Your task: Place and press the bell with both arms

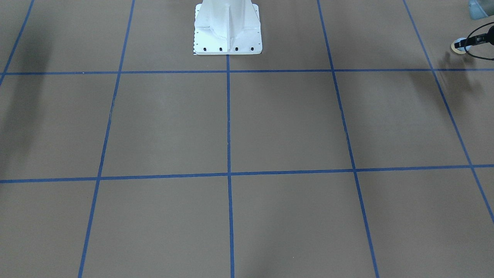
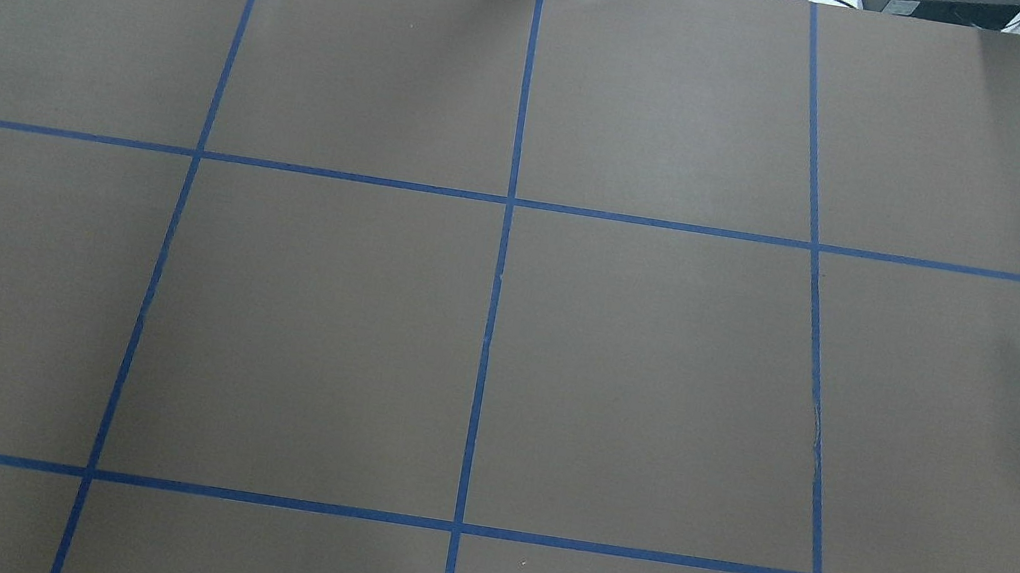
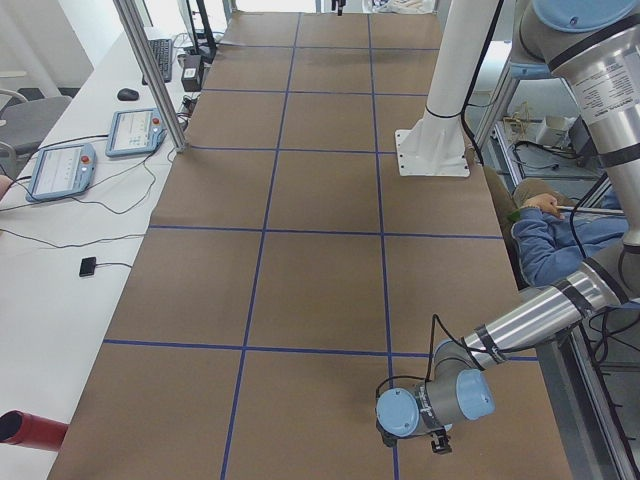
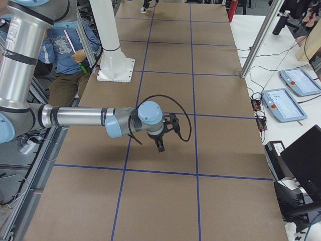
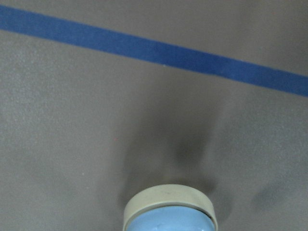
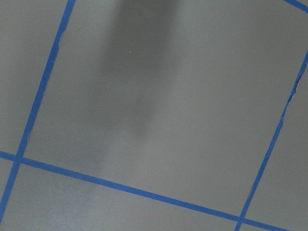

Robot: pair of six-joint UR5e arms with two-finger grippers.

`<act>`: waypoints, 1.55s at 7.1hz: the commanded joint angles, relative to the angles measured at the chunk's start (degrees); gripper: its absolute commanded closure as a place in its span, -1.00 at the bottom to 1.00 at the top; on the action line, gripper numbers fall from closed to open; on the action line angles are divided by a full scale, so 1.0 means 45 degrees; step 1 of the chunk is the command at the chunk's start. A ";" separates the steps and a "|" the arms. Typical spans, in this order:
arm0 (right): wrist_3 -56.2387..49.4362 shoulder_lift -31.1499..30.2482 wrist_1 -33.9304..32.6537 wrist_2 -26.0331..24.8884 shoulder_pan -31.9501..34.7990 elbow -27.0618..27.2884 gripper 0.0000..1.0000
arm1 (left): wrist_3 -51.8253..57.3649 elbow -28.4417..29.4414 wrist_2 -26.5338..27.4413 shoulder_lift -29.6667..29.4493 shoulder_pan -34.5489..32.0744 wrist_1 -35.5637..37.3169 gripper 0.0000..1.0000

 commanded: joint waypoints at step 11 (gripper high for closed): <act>0.0000 -0.0177 0.0000 0.0000 0.0007 0.0127 -1.00 | -0.0001 0.0466 -0.0437 -0.0210 0.0118 -0.0047 -0.57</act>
